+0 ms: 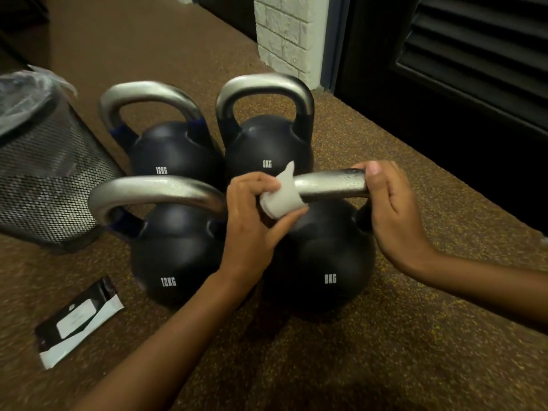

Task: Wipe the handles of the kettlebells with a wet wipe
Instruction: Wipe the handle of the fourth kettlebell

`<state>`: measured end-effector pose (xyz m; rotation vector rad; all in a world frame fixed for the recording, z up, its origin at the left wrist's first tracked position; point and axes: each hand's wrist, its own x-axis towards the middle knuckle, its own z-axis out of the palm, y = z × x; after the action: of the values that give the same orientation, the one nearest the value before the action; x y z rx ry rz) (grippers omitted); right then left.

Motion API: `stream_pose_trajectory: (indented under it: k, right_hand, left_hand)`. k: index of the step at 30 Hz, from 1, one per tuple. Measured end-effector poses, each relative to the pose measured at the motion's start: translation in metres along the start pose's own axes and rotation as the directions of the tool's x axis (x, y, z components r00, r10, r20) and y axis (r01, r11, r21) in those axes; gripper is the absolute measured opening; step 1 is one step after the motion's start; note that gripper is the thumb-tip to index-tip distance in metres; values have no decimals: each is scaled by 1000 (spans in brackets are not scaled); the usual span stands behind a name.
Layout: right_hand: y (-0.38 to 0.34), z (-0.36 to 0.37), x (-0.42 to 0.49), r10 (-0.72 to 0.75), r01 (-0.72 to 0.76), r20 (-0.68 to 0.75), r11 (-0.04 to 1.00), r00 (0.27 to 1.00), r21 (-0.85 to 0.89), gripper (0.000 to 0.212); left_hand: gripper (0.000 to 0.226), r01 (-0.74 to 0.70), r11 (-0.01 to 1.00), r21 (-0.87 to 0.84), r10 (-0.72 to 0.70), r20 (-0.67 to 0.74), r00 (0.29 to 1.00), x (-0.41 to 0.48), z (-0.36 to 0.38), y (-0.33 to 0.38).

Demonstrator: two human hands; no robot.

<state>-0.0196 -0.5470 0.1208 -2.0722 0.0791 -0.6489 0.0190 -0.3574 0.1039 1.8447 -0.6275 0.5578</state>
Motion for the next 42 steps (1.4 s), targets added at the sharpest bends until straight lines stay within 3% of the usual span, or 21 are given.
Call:
stream_pose_trajectory:
  k: [5, 10, 13, 19, 21, 27, 29, 33, 35, 42]
  right_hand:
    - [3, 0, 1, -12, 12, -7, 1000, 1000, -18, 37]
    - [5, 1, 1, -22, 22, 2, 1000, 1000, -23, 37]
    - [4, 1, 1, -23, 23, -8, 1000, 1000, -8, 35]
    - [5, 0, 1, -21, 21, -11, 1000, 1000, -16, 33]
    - [6, 1, 2, -17, 17, -7, 1000, 1000, -16, 32]
    - [6, 1, 2, -38, 37, -19, 999, 999, -17, 34]
    - [6, 1, 1, -42, 42, -23, 999, 999, -18, 35]
    - [6, 1, 2, -52, 51, -20, 998, 998, -22, 34]
    - [6, 0, 2, -55, 54, -16, 998, 998, -33, 35]
    - [3, 1, 1, -39, 39, -11, 999, 999, -7, 35]
  left_hand:
    - [50, 156, 986, -60, -161, -101, 982, -19, 3, -2]
    - [48, 21, 1000, 14, -21, -63, 998, -7, 4, 2]
    - [49, 36, 999, -12, -37, -87, 996, -10, 7, 0]
    - [48, 286, 928, -239, -334, -194, 922, -31, 20, -3]
    - [47, 308, 921, -240, -359, -214, 908, -32, 24, 0]
    - [45, 20, 1000, -18, -23, -172, 985, -19, 17, -6]
    - [45, 6, 1000, -2, -6, -173, 985, -22, 18, -7]
    - [43, 295, 939, -178, -330, -214, 919, -41, 26, -2]
    - [44, 366, 899, -239, -416, -209, 885, -43, 29, 1]
    - [43, 137, 989, -62, -146, -179, 973, -25, 19, -5]
